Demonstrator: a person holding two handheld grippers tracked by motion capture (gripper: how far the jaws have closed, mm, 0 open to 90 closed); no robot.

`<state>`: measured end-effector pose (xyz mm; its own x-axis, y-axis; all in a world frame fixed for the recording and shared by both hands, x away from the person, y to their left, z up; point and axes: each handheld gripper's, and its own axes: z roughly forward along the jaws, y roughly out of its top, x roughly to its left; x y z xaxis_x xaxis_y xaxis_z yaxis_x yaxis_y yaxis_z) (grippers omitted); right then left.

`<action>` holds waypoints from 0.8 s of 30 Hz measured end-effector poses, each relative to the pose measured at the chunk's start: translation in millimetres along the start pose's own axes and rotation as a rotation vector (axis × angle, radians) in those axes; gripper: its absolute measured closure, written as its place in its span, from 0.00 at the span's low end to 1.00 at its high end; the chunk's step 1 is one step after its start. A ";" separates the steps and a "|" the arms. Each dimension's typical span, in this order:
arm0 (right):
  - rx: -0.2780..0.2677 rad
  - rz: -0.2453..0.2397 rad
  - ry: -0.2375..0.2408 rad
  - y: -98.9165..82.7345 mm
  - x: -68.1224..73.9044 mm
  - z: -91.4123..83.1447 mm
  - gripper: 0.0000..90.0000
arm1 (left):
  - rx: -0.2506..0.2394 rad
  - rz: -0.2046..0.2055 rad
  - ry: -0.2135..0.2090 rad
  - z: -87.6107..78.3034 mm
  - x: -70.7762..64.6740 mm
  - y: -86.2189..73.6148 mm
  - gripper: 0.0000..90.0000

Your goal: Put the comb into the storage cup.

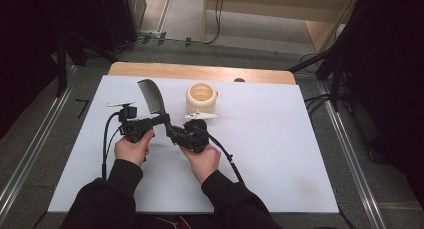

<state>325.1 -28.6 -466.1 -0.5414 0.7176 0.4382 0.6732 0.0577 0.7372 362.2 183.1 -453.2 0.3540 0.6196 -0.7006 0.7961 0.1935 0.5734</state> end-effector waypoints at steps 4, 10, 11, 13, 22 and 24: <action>0.002 -0.014 0.000 0.2 0.2 -1.1 0.78 | 0.000 -0.027 -0.020 -0.5 1.2 0.6 0.78; 0.001 -0.038 -0.001 0.3 -0.2 -1.9 0.78 | 0.010 -0.048 -0.042 -1.3 1.9 1.9 0.79; -0.001 -0.059 -0.010 0.1 0.7 -2.2 0.77 | 0.013 -0.057 -0.049 -1.9 2.5 2.4 0.79; -0.005 -0.072 -0.011 0.0 0.9 -2.3 0.77 | 0.014 -0.057 -0.052 -2.4 2.7 2.6 0.79; 0.015 -0.105 0.039 0.3 0.1 -2.8 0.59 | 0.009 -0.072 -0.072 -3.6 3.8 3.8 0.80; 0.025 -0.131 0.044 -0.2 0.0 -3.4 0.54 | 0.013 -0.069 -0.070 -3.7 3.8 4.4 0.80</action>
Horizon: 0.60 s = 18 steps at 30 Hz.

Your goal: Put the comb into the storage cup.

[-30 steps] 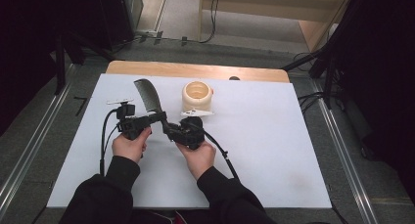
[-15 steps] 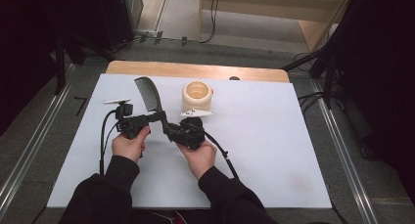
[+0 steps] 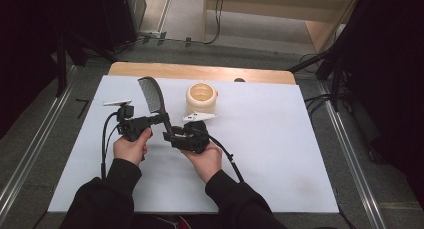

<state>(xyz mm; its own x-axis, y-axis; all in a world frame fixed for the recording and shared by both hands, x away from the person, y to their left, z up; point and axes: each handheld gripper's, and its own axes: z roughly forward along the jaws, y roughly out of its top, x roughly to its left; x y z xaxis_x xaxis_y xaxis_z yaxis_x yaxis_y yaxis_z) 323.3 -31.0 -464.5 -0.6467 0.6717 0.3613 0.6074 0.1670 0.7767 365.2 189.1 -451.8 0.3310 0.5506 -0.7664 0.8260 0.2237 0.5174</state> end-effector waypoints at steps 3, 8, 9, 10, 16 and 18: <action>0.017 -0.023 0.028 -0.5 -1.6 -2.1 0.46 | 0.012 0.027 0.015 -0.9 -0.3 1.2 0.80; 0.049 -0.047 0.045 -1.0 -5.2 -5.6 0.39 | 0.013 0.037 0.020 -1.9 -0.6 1.8 0.80; 0.049 -0.047 0.045 -1.0 -5.2 -5.6 0.39 | 0.013 0.037 0.022 -2.0 -0.5 1.8 0.80; 0.062 -0.052 0.047 -1.2 -6.0 -7.5 0.38 | 0.013 0.040 0.025 -2.2 -0.2 1.9 0.80; 0.077 -0.111 0.063 -5.5 -11.3 -12.9 0.33 | 0.030 0.045 0.037 -2.0 1.3 2.0 0.80; 0.079 -0.123 0.067 -6.5 -12.5 -13.8 0.33 | 0.031 0.045 0.039 -1.6 1.4 1.9 0.80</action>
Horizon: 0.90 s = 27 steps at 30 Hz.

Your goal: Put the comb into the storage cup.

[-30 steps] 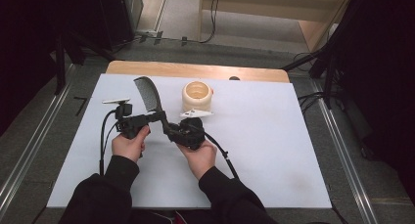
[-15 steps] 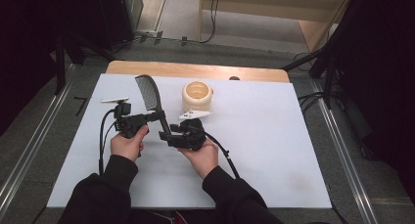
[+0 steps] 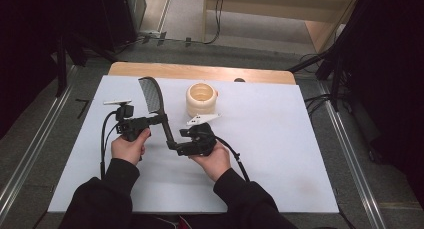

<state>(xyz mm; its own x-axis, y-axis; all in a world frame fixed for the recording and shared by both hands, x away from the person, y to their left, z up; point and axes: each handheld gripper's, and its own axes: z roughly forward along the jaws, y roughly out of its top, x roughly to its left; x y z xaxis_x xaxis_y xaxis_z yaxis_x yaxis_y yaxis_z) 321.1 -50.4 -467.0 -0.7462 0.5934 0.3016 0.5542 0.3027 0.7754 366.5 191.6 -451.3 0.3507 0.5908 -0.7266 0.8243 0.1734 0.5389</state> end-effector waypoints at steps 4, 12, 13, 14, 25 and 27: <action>0.016 -0.018 0.000 -4.0 -4.3 -5.4 0.31 | 0.004 0.004 0.001 0.4 0.3 0.1 0.80; 0.000 -0.009 0.031 -7.3 -12.5 -18.4 0.31 | 0.010 0.006 -0.001 0.8 0.9 0.2 0.80; 0.001 -0.010 0.029 -7.6 -13.2 -19.8 0.31 | 0.010 0.006 -0.001 0.8 0.9 0.2 0.80; 0.004 -0.014 0.027 -7.9 -13.7 -21.1 0.31 | 0.011 0.005 -0.003 0.8 1.2 0.3 0.80; 0.042 -0.033 0.056 -13.9 -15.4 -32.7 0.30 | 0.023 0.007 -0.009 -0.4 3.3 1.2 0.80; 0.047 -0.035 0.060 -14.2 -15.0 -33.7 0.30 | 0.027 0.008 -0.009 -0.5 3.6 1.3 0.80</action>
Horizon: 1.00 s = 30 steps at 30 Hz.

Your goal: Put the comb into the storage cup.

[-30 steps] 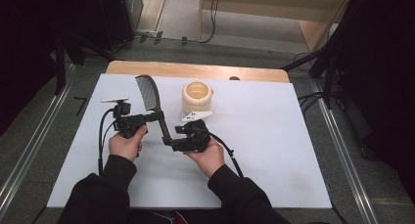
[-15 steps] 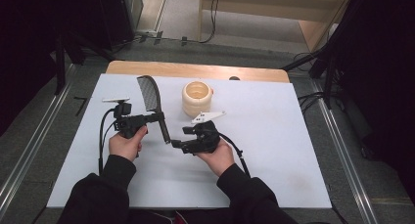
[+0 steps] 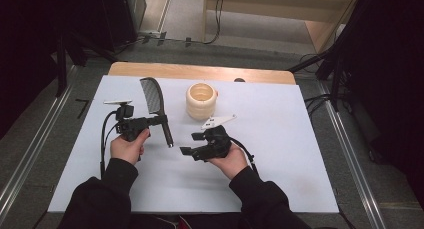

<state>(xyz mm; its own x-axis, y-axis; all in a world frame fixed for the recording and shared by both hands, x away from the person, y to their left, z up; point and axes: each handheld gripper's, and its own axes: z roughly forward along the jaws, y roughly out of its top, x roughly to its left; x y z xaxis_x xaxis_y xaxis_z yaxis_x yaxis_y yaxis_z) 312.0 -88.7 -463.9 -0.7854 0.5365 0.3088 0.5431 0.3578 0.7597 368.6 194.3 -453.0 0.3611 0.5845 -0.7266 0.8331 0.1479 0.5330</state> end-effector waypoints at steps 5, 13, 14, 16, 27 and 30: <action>0.030 -0.015 -0.017 -1.6 3.9 -3.1 0.29 | 0.001 -0.008 -0.003 -0.4 0.3 0.3 0.80; 0.041 -0.027 0.002 -9.8 2.8 -16.3 0.29 | 0.002 -0.006 -0.003 -1.3 1.6 0.9 0.80; 0.046 -0.033 0.000 -11.2 3.0 -18.1 0.29 | 0.004 -0.006 -0.003 -1.2 1.6 0.9 0.80; 0.055 -0.025 0.000 -14.7 3.1 -21.2 0.29 | 0.003 -0.007 -0.005 -0.7 1.5 0.8 0.80; 0.103 -0.031 -0.024 -41.7 -1.5 -45.1 0.29 | 0.003 0.001 -0.007 0.0 1.0 0.6 0.80; 0.098 -0.025 -0.034 -45.8 -3.2 -52.8 0.29 | 0.003 0.001 -0.009 0.5 0.9 0.4 0.80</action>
<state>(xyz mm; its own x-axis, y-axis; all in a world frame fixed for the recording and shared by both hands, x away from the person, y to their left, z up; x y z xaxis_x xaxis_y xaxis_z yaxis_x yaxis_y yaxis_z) 274.0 -147.2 -469.4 -0.7895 0.5513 0.2697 0.5512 0.4439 0.7065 369.5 194.5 -453.6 0.3656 0.5776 -0.7299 0.8340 0.1448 0.5324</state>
